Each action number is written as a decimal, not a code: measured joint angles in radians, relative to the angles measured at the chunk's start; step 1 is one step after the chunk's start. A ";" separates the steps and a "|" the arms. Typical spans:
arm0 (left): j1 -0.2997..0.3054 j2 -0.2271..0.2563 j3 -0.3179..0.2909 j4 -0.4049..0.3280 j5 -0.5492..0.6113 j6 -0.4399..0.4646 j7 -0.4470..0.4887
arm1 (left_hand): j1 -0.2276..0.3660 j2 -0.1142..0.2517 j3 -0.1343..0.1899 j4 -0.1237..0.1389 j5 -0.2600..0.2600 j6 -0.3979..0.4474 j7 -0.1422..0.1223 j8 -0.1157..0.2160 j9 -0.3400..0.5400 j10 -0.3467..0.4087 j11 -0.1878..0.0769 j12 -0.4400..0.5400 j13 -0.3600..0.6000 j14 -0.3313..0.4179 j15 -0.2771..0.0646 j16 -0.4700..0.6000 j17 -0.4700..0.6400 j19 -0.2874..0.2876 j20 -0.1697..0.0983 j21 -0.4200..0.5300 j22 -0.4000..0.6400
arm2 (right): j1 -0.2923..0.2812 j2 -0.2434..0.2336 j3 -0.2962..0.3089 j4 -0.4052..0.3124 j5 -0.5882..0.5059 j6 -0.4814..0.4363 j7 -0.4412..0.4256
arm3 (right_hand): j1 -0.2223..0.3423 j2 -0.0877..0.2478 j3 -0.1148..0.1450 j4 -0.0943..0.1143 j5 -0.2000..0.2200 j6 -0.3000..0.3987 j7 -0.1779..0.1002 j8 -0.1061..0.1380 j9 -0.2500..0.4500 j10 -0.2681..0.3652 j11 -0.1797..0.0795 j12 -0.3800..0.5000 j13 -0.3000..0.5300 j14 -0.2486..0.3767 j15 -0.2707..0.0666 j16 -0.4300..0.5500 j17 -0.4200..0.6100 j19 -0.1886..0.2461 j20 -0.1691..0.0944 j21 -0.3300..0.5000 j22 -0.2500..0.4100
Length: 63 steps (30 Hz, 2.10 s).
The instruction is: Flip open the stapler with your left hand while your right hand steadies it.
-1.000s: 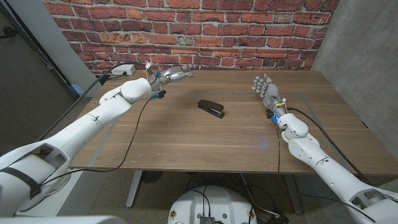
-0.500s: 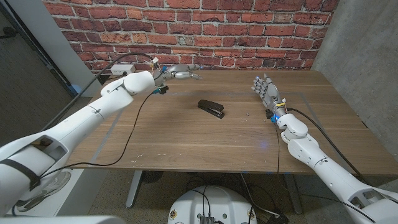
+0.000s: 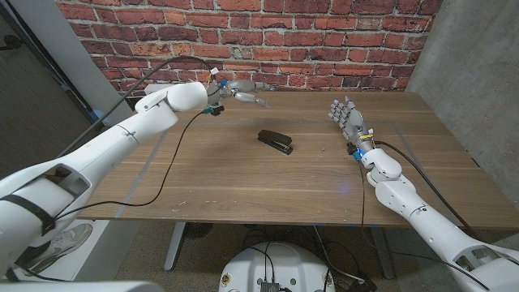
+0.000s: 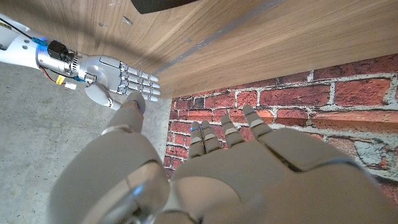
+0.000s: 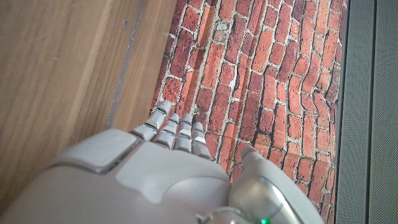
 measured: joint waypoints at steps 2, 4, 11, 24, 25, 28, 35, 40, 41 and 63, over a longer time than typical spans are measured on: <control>-0.009 -0.002 0.005 -0.003 0.014 -0.002 -0.016 | 0.014 -0.002 0.000 0.000 0.000 0.005 -0.005 0.000 0.000 0.009 -0.009 0.000 0.000 -0.003 0.003 0.000 0.000 0.000 0.000 0.000 0.000 | 0.001 0.001 0.000 0.002 0.001 0.002 0.002 | 0.000 0.000 0.000 0.000 0.000 0.000 0.000 0.000 0.000 0.000 0.000 0.000 0.000 0.000 0.000 0.000 0.000 0.000 0.000 0.000 0.000; -0.027 -0.006 0.016 -0.008 0.028 -0.002 -0.033 | 0.041 -0.010 0.000 0.000 0.007 0.012 -0.010 0.000 0.000 0.017 -0.011 0.000 0.000 -0.006 0.006 -0.004 0.000 0.001 -0.001 0.000 0.000 | 0.001 0.001 0.001 0.005 0.002 0.004 0.004 | 0.000 0.000 0.000 0.000 0.000 0.000 0.000 0.000 0.000 0.000 0.000 0.000 0.000 0.000 0.000 0.000 0.000 0.000 0.000 0.000 0.000; -0.071 -0.013 0.039 -0.029 0.082 0.002 -0.106 | 0.103 -0.018 0.004 -0.004 0.008 0.034 -0.019 0.000 0.005 0.031 -0.015 0.000 0.005 -0.006 0.006 -0.004 0.000 0.011 -0.011 -0.004 0.000 | 0.001 0.003 0.004 0.010 0.006 0.010 0.008 | 0.000 0.000 0.000 0.000 0.000 0.000 0.000 0.000 0.000 0.000 0.000 0.000 0.000 0.000 0.000 0.000 0.000 0.000 0.000 0.000 0.000; -0.139 -0.025 0.086 -0.066 0.183 0.024 -0.233 | 0.213 -0.023 0.007 -0.007 0.001 0.083 -0.057 0.013 0.009 0.081 -0.033 0.009 0.009 -0.006 0.006 -0.004 -0.003 0.010 -0.011 -0.012 0.000 | -0.013 0.003 0.010 0.009 0.013 0.017 0.009 | 0.000 0.000 0.000 0.000 0.000 0.000 0.000 0.000 0.000 0.000 0.000 0.000 0.000 0.000 0.000 0.000 0.000 0.000 0.000 -0.008 0.000; -0.144 -0.026 0.090 -0.068 0.191 0.025 -0.244 | 0.214 -0.022 0.007 -0.007 0.000 0.084 -0.058 0.014 0.009 0.081 -0.034 0.009 0.010 -0.006 0.006 -0.004 -0.003 0.011 -0.011 -0.012 0.000 | -0.015 0.003 0.010 0.008 0.013 0.017 0.009 | 0.000 0.000 0.000 0.000 0.000 0.000 0.000 0.000 0.000 0.000 0.000 0.000 0.000 0.000 0.000 0.000 0.000 0.000 0.000 -0.008 0.000; -0.161 -0.030 0.103 -0.073 0.194 0.025 -0.248 | 0.231 -0.022 0.007 -0.006 0.000 0.084 -0.058 0.014 0.009 0.084 -0.037 0.009 0.014 -0.006 0.006 -0.004 -0.002 0.010 -0.011 -0.012 0.000 | -0.015 0.003 0.010 0.008 0.013 0.017 0.008 | 0.000 0.000 0.000 0.000 0.000 0.000 0.000 0.000 0.000 0.000 0.000 0.000 0.000 0.000 0.000 0.000 0.000 0.000 0.000 -0.008 0.000; -0.202 -0.047 0.135 -0.080 0.278 0.035 -0.339 | 0.238 -0.015 0.000 0.009 0.000 0.073 -0.058 0.006 0.012 0.077 -0.029 0.009 0.018 -0.005 0.006 -0.004 0.000 0.002 -0.011 -0.019 0.000 | -0.021 0.001 0.012 -0.001 0.013 0.018 0.006 | 0.000 0.000 0.000 0.000 0.000 0.000 0.000 0.000 0.000 0.000 0.000 0.000 0.000 0.000 0.000 0.000 0.000 0.004 0.004 -0.015 0.000; -0.225 -0.061 0.156 -0.080 0.316 0.036 -0.366 | 0.247 -0.024 -0.006 0.015 -0.007 0.082 -0.067 0.006 0.014 0.081 -0.033 0.009 0.023 -0.005 0.006 -0.004 0.000 0.001 -0.012 -0.019 0.000 | -0.022 0.001 0.012 -0.001 0.013 0.019 0.005 | 0.000 0.000 0.000 0.000 0.000 0.000 0.000 0.000 0.000 0.003 -0.003 0.000 0.000 0.000 0.000 0.000 0.000 0.004 0.004 -0.015 0.000; -0.233 -0.067 0.165 -0.079 0.331 0.036 -0.375 | 0.247 -0.024 -0.006 0.015 -0.007 0.082 -0.068 0.006 0.014 0.081 -0.033 0.009 0.023 -0.005 0.006 -0.004 0.000 0.001 -0.012 -0.022 0.000 | -0.022 0.002 0.012 -0.001 0.013 0.020 0.004 | 0.000 0.000 0.000 0.000 0.000 0.000 0.000 0.000 0.000 0.005 -0.001 0.000 0.000 0.000 0.000 0.000 0.000 0.004 0.004 -0.015 0.000; -0.310 -0.165 0.283 -0.005 0.574 -0.047 -0.422 | 0.272 -0.044 -0.044 0.033 -0.007 0.026 -0.076 -0.024 0.023 0.043 -0.039 -0.006 0.037 -0.031 0.006 -0.007 0.009 -0.031 -0.030 -0.052 0.000 | -0.010 0.018 0.012 0.028 0.015 0.033 0.006 | 0.000 0.000 0.000 0.000 0.000 0.007 0.000 0.000 0.000 0.010 0.004 0.000 0.000 0.000 0.000 0.000 0.000 0.013 0.002 -0.023 0.000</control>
